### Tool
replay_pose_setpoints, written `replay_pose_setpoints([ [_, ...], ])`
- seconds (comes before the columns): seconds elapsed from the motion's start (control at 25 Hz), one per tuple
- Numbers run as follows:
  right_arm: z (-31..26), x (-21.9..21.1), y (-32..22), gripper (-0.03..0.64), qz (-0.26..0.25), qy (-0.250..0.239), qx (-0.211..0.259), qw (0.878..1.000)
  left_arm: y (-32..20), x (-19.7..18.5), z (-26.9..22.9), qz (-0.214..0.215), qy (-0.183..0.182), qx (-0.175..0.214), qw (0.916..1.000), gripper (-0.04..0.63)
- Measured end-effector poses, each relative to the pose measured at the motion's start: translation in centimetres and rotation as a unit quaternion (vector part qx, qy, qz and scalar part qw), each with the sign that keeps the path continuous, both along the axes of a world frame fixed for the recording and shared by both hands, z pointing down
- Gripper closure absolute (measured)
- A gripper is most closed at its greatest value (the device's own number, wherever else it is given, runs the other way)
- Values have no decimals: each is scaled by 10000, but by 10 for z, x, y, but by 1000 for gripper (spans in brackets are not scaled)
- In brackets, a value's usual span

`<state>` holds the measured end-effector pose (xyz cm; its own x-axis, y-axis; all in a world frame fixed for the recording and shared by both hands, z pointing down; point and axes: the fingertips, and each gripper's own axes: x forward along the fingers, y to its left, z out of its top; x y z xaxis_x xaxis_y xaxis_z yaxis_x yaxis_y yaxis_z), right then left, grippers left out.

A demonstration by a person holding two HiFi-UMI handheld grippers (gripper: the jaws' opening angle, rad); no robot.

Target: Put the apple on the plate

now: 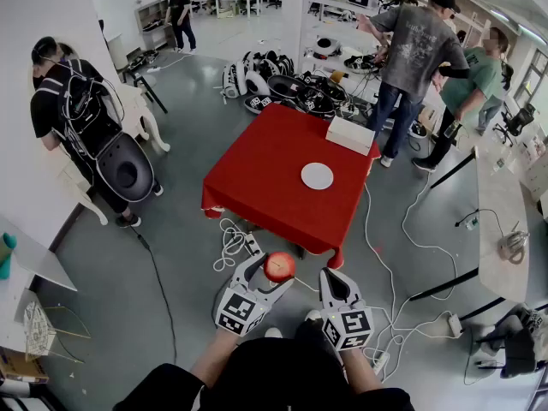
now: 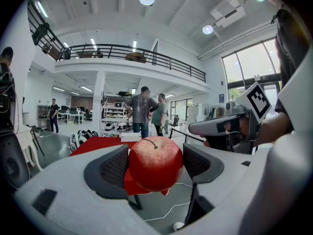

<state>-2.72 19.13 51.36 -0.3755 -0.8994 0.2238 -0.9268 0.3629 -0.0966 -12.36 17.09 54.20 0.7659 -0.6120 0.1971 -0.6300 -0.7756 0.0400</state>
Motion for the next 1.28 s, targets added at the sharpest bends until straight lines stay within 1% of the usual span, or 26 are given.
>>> replay_pose_setpoints([
  [0.24,-1,-1,6,606,11,6,4,10000,5,-1,1,7,56,-31,10000,249],
  [0.56,-1,0,6,607,-14,-11,1,10000,6,2,-1,24,19,-12,10000,249],
  [0.84,-4,-2,9,606,-64,-196,93,9997,8,0,-1,-2,54,2,10000,249],
  [1.28,4,6,7,606,-72,-284,-83,9995,8,6,6,-19,-2,-113,9999,250],
])
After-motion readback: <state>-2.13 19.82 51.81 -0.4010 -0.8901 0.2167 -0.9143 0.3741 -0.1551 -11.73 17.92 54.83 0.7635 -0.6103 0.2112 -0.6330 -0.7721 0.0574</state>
